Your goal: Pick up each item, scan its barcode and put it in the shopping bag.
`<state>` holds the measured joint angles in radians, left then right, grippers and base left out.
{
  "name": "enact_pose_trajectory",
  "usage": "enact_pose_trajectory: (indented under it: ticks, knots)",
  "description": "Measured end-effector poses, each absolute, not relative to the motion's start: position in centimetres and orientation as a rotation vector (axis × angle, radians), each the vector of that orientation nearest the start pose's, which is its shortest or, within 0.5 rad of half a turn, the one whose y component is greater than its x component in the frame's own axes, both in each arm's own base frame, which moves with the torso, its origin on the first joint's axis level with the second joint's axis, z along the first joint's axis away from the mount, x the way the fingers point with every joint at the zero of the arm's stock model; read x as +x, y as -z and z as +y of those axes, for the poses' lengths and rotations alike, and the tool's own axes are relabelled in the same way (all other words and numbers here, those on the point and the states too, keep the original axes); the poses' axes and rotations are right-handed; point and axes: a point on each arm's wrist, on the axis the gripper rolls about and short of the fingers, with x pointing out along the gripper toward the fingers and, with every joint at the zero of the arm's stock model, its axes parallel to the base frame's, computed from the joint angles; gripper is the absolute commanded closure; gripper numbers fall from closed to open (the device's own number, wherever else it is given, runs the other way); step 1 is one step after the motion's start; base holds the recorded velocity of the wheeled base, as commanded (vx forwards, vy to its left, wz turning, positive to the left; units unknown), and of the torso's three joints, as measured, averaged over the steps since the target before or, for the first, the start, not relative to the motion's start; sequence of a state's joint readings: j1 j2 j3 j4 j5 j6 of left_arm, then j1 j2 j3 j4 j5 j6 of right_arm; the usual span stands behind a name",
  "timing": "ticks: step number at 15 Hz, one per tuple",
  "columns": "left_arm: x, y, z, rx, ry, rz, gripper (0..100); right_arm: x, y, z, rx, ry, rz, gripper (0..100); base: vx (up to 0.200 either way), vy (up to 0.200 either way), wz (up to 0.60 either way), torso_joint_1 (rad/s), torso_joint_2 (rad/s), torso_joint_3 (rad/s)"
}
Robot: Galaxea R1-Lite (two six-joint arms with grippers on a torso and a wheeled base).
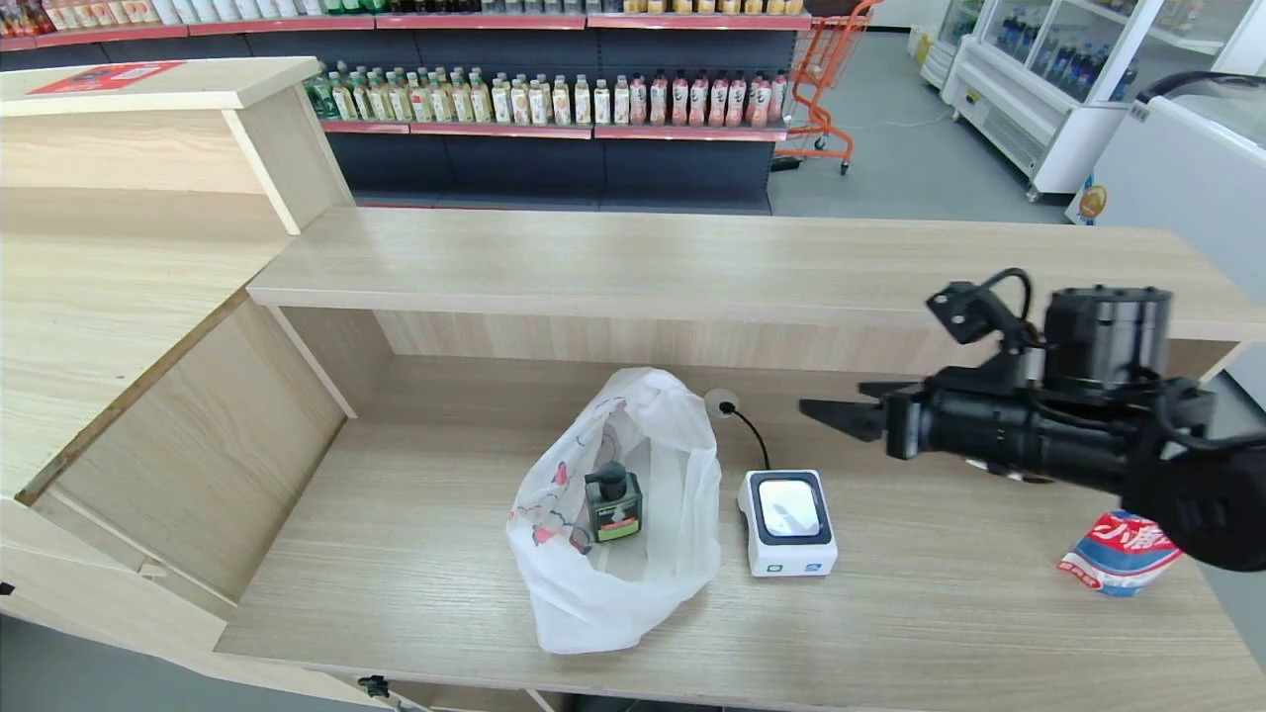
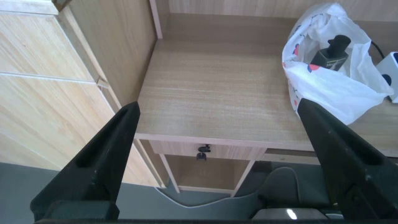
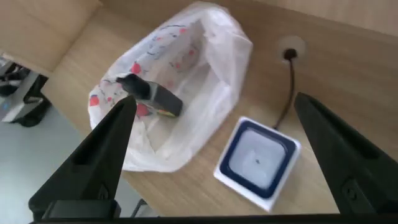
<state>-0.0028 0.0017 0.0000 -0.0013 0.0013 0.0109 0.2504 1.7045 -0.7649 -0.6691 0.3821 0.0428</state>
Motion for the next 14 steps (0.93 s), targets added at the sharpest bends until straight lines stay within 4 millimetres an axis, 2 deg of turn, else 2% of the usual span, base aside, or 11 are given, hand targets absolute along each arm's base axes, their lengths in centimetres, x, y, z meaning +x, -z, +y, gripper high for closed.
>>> enact_pose_trajectory:
  ticks: [1, 3, 7, 10, 14]
  knots:
    - [-2.3, -7.6, 0.0, 0.011, 0.001, 0.001, 0, 27.4, -17.5, 6.2, 0.083, -0.551, 0.302, 0, 0.0, 0.0, 0.0, 0.0, 0.0, 0.0]
    - [-2.3, -7.6, 0.0, 0.011, 0.001, 0.001, 0, 24.3, -17.7, 3.7, 0.127, -0.458, 0.306, 0, 0.0, 0.0, 0.0, 0.0, 0.0, 0.0]
    - [-2.3, -7.6, 0.0, 0.011, 0.002, 0.001, 0, 19.9, -17.6, 2.2, 0.17, -0.393, 0.295, 0, 0.0, 0.0, 0.0, 0.0, 0.0, 0.0]
    - [-2.3, -7.6, 0.0, 0.01, 0.001, 0.001, 0, 18.7, -17.8, 2.0, 0.185, -0.385, 0.276, 0, 0.0, 0.0, 0.0, 0.0, 0.0, 0.0]
    - [-2.3, -7.6, 0.0, 0.011, 0.001, 0.0, 0, 18.1, -18.0, 1.7, 0.268, -0.354, 0.309, 0, 0.0, -0.2, 0.0, 0.0, 0.0, 0.006]
